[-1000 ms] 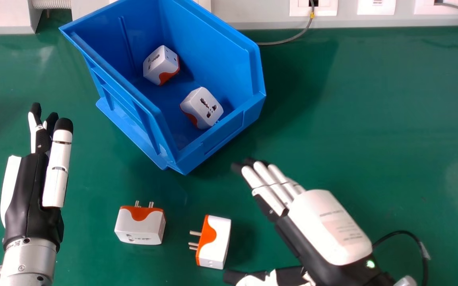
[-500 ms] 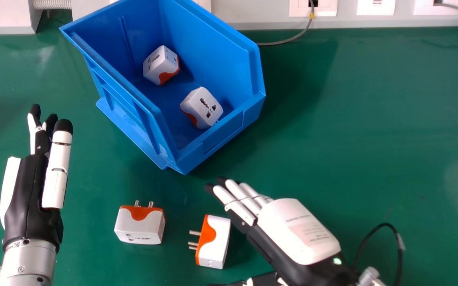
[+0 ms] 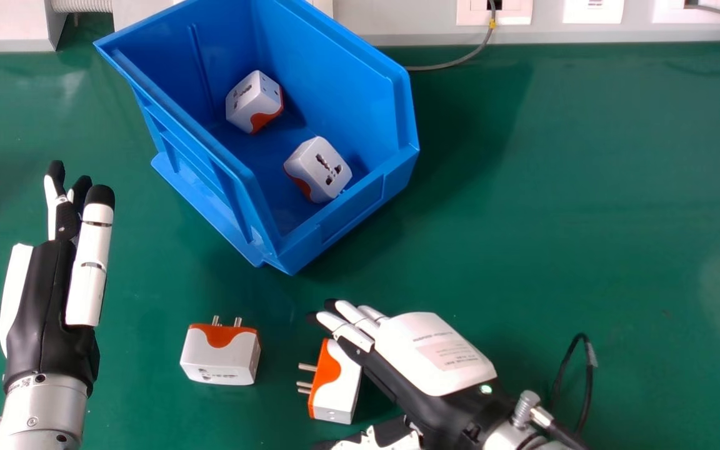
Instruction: Pick all objects and put in blue box
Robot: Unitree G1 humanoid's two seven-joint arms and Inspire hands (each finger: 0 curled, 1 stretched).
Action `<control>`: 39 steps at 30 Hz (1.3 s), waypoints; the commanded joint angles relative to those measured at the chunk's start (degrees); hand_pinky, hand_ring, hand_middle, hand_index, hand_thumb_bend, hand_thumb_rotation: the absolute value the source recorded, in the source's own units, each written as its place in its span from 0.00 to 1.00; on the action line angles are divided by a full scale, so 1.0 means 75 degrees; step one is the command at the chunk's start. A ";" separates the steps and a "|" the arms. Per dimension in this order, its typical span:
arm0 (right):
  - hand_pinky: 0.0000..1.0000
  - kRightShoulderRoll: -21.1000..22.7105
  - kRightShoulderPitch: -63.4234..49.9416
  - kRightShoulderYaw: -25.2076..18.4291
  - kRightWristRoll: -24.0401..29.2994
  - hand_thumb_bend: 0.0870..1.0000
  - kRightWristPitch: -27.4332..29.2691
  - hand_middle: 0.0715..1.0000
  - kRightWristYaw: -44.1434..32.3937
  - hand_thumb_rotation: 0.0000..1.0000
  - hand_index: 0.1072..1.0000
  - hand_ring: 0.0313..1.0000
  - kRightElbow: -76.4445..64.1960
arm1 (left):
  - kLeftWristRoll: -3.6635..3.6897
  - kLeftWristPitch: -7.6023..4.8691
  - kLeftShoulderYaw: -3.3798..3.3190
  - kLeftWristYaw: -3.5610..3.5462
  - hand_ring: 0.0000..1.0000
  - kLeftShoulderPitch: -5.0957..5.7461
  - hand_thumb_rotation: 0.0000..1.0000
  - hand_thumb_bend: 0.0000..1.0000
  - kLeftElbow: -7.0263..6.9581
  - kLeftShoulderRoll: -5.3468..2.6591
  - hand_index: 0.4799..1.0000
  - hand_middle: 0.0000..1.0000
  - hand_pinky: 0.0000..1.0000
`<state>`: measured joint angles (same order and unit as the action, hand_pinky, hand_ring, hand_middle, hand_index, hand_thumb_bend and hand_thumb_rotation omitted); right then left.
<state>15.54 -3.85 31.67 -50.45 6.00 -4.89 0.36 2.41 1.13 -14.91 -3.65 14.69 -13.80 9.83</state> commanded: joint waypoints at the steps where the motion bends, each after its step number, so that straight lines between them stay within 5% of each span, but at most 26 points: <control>1: 0.85 -0.0154 0.0193 0.0107 -0.0037 0.34 -0.0210 0.97 -0.0117 0.54 0.92 0.94 0.0149 | 0.0095 0.0043 -0.0055 -0.0037 1.00 -0.0054 1.00 0.38 -0.0272 0.0077 1.00 1.00 1.00; 6: 0.85 -0.0242 0.0343 0.0227 -0.0001 0.33 -0.0389 0.97 -0.0102 0.53 0.91 0.94 0.0421 | 0.0080 0.0136 -0.0069 -0.0070 1.00 0.0027 1.00 0.38 -0.0481 0.0086 1.00 1.00 1.00; 23: 0.85 -0.0187 0.0702 0.0567 -0.0070 0.32 -0.0357 0.96 0.0265 0.52 0.91 0.94 0.1106 | -0.0024 0.0250 -0.0093 -0.0027 1.00 -0.0021 1.00 0.38 -0.0536 0.0132 1.00 1.00 1.00; 39: 0.88 -0.0191 0.0957 0.0908 -0.0144 0.31 -0.0756 0.97 -0.0295 0.53 0.93 0.94 0.1344 | 0.0016 0.0421 -0.0094 -0.0012 1.00 -0.0090 1.00 0.36 -0.0631 0.0113 1.00 1.00 1.00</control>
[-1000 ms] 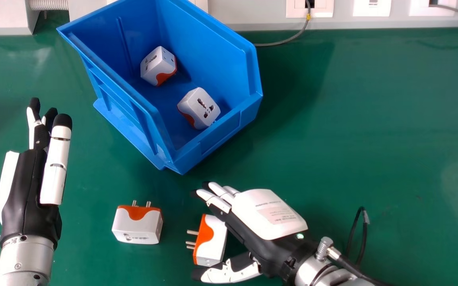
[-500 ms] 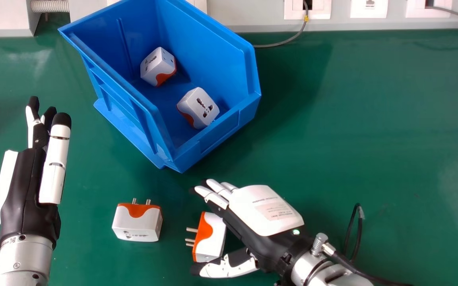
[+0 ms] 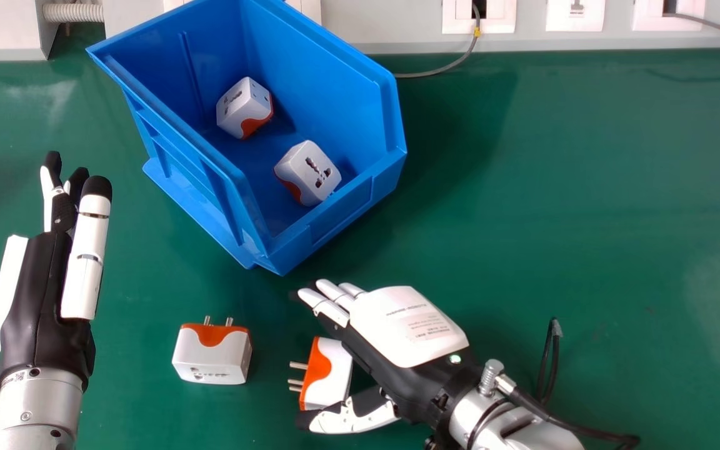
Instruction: Pick all objects and put in blue box
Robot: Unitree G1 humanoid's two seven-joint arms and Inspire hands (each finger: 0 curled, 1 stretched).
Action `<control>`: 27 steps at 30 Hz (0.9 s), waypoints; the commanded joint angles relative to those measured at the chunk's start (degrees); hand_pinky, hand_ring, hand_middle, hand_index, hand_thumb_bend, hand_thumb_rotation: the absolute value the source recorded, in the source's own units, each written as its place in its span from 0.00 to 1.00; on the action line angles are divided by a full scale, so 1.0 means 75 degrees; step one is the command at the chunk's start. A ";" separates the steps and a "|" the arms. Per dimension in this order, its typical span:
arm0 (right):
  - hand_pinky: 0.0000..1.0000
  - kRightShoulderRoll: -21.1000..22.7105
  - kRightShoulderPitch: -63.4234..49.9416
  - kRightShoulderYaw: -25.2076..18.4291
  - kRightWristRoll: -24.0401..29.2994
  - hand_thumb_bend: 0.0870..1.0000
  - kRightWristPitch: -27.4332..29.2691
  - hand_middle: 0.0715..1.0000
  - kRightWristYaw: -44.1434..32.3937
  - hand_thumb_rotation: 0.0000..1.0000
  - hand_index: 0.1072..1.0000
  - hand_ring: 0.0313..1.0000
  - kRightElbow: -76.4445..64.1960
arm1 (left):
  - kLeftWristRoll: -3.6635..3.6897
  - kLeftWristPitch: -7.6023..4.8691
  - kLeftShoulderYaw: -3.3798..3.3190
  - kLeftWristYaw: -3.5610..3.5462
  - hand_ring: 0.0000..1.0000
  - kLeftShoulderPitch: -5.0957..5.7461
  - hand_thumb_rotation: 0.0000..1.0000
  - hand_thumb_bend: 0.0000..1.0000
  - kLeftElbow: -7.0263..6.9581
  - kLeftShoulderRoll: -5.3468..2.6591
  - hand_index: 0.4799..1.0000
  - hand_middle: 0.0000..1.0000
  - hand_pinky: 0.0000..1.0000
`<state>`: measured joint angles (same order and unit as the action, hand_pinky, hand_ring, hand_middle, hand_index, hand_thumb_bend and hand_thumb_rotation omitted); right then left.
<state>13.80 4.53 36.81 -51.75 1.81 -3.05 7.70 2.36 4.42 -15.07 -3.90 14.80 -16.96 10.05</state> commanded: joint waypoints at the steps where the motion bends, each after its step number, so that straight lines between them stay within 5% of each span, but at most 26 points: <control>1: 0.88 0.0043 -0.0137 0.0239 0.0024 0.31 -0.0205 0.97 -0.0564 0.53 0.93 0.94 0.0383 | 0.0023 -0.0013 -0.0072 0.0023 1.00 -0.0099 1.00 0.36 -0.0220 0.0081 1.00 1.00 1.00; 14: 0.88 0.0282 -0.0014 0.0247 0.0434 0.28 0.0162 0.96 -0.0863 0.53 0.93 0.94 0.0287 | 0.0038 -0.0071 -0.0078 0.0006 1.00 -0.0141 1.00 0.35 -0.0165 0.0088 1.00 1.00 1.00; 27: 0.85 0.0552 0.0169 0.0189 0.0722 0.26 -0.0377 0.94 -0.2463 0.52 0.90 0.91 -0.0437 | 0.0031 0.0137 -0.0045 0.0008 1.00 -0.0253 1.00 0.36 -0.0241 0.0096 1.00 1.00 1.00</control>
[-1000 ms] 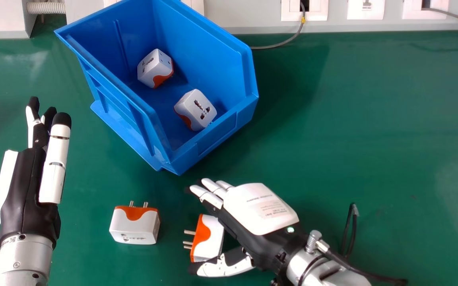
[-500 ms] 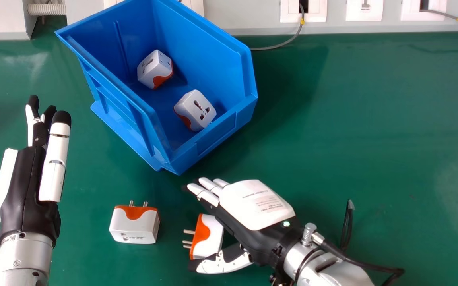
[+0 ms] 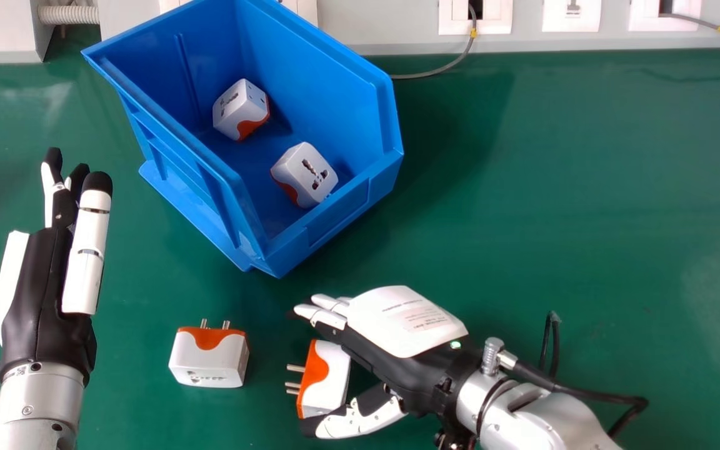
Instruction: Pick all objects and put in blue box
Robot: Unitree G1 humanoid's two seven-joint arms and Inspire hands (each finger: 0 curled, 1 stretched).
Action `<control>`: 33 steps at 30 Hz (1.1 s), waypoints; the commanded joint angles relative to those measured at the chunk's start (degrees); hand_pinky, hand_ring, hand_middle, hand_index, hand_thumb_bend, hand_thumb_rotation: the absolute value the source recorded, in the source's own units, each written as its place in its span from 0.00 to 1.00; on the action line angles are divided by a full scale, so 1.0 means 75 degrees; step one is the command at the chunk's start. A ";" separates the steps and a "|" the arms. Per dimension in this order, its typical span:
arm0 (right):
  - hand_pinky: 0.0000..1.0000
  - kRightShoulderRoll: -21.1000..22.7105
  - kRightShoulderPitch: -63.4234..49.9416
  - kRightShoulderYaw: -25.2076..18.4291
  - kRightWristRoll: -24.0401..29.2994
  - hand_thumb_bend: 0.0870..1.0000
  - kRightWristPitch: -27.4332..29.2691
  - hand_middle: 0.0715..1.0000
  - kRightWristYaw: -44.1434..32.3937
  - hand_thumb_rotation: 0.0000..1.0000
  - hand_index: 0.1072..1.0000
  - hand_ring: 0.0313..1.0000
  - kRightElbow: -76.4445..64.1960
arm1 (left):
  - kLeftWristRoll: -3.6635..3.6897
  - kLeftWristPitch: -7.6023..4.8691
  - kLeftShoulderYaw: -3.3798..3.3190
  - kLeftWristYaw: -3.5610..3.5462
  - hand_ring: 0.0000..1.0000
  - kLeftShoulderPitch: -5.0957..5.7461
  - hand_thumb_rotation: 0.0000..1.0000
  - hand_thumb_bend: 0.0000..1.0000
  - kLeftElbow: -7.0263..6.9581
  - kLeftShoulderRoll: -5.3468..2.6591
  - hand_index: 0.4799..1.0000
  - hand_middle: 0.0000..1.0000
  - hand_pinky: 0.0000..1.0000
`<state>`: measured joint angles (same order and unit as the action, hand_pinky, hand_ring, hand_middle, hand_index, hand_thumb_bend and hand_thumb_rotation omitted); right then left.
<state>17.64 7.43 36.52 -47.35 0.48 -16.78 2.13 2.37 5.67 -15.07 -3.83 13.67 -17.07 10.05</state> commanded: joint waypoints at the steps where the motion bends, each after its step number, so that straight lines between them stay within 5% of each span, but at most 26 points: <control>1: 0.85 0.0044 -0.0196 0.0247 0.0101 0.26 -0.0248 0.93 -0.0718 0.51 0.90 0.91 0.0271 | 0.0029 -0.0025 -0.0043 -0.0006 1.00 -0.0108 1.00 0.36 -0.0223 0.0096 1.00 1.00 1.00; 15: 0.84 0.0101 0.0227 0.0586 -0.0321 0.20 -0.0525 0.91 -0.1517 0.36 0.87 0.89 0.0074 | -0.0003 0.0108 -0.0060 -0.0003 1.00 -0.0156 1.00 0.34 -0.0262 0.0125 1.00 1.00 1.00; 33: 0.81 0.0037 0.0538 0.0856 -0.0793 0.19 -0.0209 0.90 -0.0858 0.28 0.88 0.87 0.0866 | -0.0047 0.0301 -0.0006 0.0059 1.00 -0.0080 1.00 0.34 -0.0564 0.0052 1.00 1.00 1.00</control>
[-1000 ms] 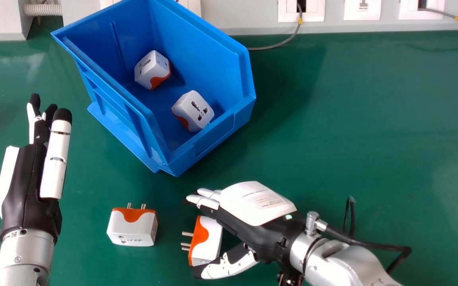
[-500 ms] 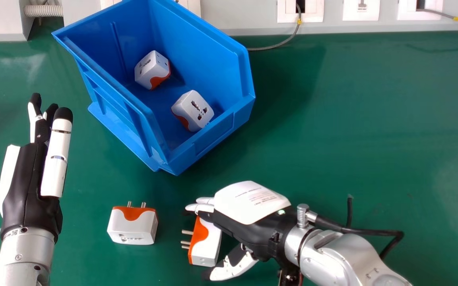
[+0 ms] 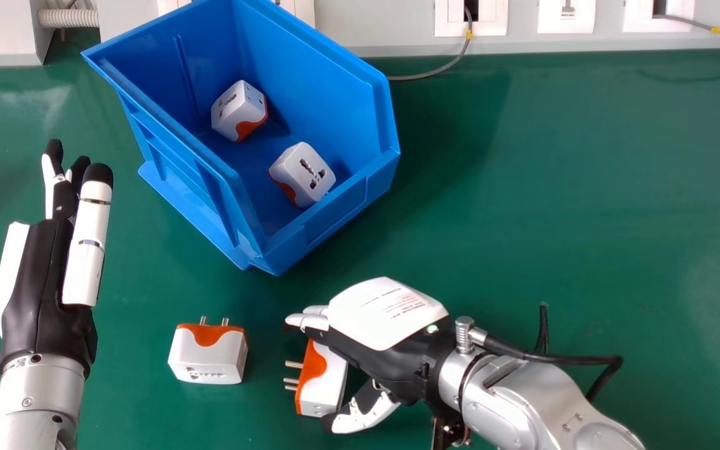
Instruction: Pick all objects and put in blue box
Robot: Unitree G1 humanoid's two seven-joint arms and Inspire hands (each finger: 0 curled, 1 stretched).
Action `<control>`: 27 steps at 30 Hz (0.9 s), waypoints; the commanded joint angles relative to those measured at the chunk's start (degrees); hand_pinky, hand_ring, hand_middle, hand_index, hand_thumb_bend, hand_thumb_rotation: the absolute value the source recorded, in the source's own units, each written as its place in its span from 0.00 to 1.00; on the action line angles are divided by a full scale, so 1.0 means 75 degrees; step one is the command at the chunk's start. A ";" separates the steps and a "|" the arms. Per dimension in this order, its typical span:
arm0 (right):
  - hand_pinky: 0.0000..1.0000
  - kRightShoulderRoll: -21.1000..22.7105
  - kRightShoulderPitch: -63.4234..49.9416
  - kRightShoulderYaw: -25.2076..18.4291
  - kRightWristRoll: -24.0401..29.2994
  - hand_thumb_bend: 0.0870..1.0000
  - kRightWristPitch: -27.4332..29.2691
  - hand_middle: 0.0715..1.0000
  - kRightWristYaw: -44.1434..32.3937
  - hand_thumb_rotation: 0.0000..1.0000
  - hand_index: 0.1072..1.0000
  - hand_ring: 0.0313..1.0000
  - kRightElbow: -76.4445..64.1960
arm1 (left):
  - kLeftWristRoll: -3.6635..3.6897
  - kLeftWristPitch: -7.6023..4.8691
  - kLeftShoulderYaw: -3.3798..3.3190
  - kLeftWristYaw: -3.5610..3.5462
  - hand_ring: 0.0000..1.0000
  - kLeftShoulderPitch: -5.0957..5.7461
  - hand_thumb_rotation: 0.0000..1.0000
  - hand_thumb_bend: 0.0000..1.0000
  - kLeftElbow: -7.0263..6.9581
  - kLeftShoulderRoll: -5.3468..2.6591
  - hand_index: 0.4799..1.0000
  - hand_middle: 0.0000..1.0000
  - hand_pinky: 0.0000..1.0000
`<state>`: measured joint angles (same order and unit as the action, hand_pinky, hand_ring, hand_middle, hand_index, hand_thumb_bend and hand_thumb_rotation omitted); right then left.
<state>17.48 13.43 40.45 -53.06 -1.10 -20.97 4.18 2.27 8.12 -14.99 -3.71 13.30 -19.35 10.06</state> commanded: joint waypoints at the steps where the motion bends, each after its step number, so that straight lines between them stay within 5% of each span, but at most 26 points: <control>1: 0.81 0.0066 -0.0245 0.0345 -0.0052 0.19 0.0047 0.90 -0.0273 0.28 0.88 0.87 0.0614 | -0.0040 -0.0002 -0.0008 0.0052 1.00 -0.0025 1.00 0.34 -0.0296 0.0042 1.00 1.00 1.00; 27: 0.79 0.0168 0.0130 0.0646 -0.0562 0.20 0.0547 0.90 0.0046 0.35 0.88 0.86 0.1153 | -0.0017 0.0316 0.0037 0.0140 1.00 -0.0147 1.00 0.34 -0.0480 0.0018 1.00 1.00 1.00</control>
<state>18.18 16.84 42.57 -56.62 3.16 -18.02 8.42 2.26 10.64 -14.79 -2.92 13.07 -21.05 9.97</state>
